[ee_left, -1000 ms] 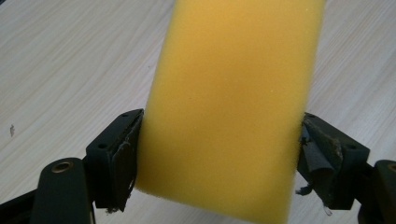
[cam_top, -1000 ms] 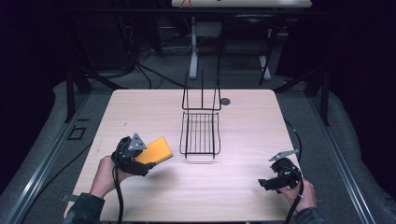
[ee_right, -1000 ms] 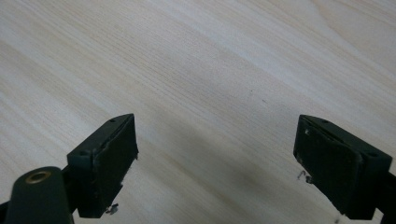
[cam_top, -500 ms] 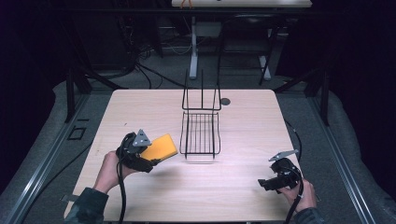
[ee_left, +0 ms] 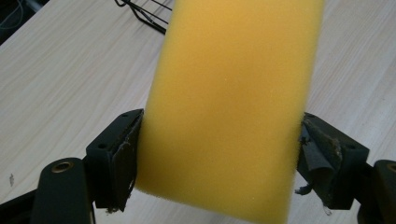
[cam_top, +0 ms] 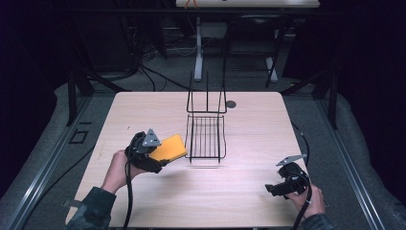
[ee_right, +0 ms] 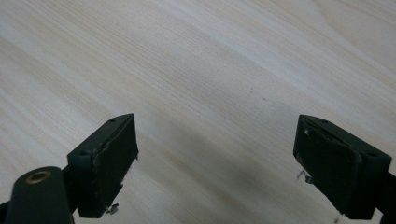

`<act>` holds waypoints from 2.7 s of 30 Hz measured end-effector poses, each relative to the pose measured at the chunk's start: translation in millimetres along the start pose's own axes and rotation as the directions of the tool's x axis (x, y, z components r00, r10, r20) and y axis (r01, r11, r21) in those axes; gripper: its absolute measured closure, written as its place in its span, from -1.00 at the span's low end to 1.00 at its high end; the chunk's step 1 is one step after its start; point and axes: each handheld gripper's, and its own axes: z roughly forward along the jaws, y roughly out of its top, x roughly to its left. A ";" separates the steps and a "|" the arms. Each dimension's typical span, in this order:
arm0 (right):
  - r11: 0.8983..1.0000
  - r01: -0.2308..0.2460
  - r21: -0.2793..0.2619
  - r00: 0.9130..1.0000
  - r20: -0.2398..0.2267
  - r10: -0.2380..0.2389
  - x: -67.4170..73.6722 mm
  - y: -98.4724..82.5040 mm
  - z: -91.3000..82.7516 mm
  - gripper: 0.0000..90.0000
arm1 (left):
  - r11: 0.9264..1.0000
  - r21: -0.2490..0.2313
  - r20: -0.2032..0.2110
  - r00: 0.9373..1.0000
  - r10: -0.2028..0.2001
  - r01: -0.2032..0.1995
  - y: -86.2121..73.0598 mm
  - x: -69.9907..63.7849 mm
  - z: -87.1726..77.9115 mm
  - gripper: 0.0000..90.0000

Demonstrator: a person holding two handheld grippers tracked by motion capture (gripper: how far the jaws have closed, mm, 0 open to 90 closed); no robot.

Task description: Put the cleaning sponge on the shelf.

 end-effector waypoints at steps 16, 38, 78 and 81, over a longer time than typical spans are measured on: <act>1.000 0.004 -0.011 1.000 -0.005 -0.004 2.1 -0.1 -0.7 -0.71 | 0.999 -0.016 -0.017 0.999 0.041 -0.042 22.3 5.9 2.6 -0.50; 1.000 0.008 -0.007 1.000 0.000 -0.008 2.6 -0.8 -1.0 -0.70 | 0.998 -0.047 0.013 0.999 0.052 -0.051 53.9 12.8 30.3 -0.50; 1.000 0.018 0.010 1.000 -0.002 -0.018 3.3 -0.1 -0.2 -0.70 | 0.999 -0.044 0.025 1.000 0.006 -0.005 72.9 6.6 83.6 -0.50; 1.000 0.018 0.011 1.000 -0.002 -0.018 3.4 -0.1 -0.2 -0.70 | 0.999 -0.048 0.015 1.000 -0.006 0.007 74.1 5.0 86.3 -0.50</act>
